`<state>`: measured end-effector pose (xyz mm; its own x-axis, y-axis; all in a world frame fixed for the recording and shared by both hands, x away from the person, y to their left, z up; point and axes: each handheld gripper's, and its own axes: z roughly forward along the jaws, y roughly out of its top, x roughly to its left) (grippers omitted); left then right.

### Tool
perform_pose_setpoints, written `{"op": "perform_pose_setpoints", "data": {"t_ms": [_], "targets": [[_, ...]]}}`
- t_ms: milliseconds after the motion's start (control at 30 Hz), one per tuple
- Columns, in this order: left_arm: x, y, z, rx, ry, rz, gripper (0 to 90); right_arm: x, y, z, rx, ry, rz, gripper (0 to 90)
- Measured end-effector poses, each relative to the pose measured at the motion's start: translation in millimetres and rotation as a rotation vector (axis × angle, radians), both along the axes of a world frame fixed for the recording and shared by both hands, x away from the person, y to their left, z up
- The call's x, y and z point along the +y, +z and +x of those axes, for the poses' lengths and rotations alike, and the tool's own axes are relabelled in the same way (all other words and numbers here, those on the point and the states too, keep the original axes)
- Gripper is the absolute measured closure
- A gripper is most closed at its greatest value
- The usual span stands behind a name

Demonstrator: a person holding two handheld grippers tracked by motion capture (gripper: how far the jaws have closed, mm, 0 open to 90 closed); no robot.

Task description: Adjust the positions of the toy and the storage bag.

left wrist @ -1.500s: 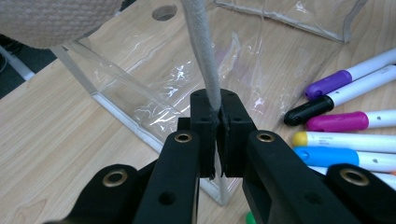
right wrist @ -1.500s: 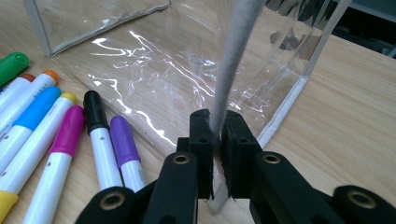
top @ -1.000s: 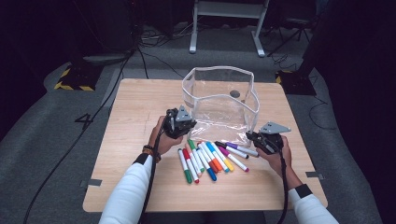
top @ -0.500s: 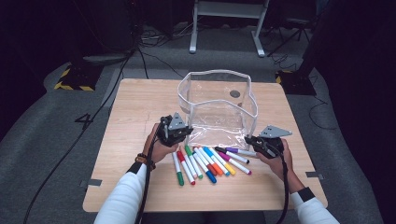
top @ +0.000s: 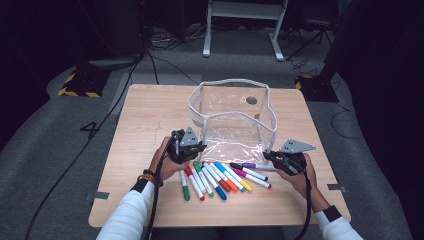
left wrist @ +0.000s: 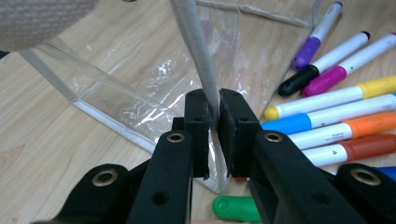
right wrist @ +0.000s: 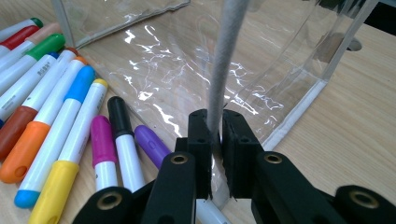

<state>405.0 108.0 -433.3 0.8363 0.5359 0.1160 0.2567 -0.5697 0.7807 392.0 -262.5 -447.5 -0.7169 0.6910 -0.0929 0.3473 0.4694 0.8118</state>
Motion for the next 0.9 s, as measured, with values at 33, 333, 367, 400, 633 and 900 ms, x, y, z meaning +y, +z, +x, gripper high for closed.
{"op": "perform_pose_setpoints", "data": {"t_ms": [33,333,367,400,633,900], "targets": [[0.5,-0.1,-2.4,0.001,0.000,0.003,80.9,-0.2,0.0,-1.5,0.001,0.002,0.000,82.5],[28.0,-2.0,-26.2,0.020,0.062,0.027,60.1,-11.7,0.7,-12.0,0.007,-0.009,0.005,69.8],[34.0,-3.1,-30.3,0.016,0.078,0.034,57.0,-14.3,0.2,-12.8,0.016,-0.006,0.013,68.2],[40.0,-4.5,-35.1,0.025,0.103,0.043,52.7,-16.7,-0.7,-13.6,0.023,-0.003,0.014,66.3],[93.7,-27.9,-75.7,0.048,0.187,0.021,38.3,-25.7,-24.3,-14.2,0.118,0.079,-0.039,57.6],[100.5,-55.5,-82.2,0.128,0.172,0.057,38.5,-25.1,-35.1,-9.2,0.155,0.094,-0.092,57.9]]}}
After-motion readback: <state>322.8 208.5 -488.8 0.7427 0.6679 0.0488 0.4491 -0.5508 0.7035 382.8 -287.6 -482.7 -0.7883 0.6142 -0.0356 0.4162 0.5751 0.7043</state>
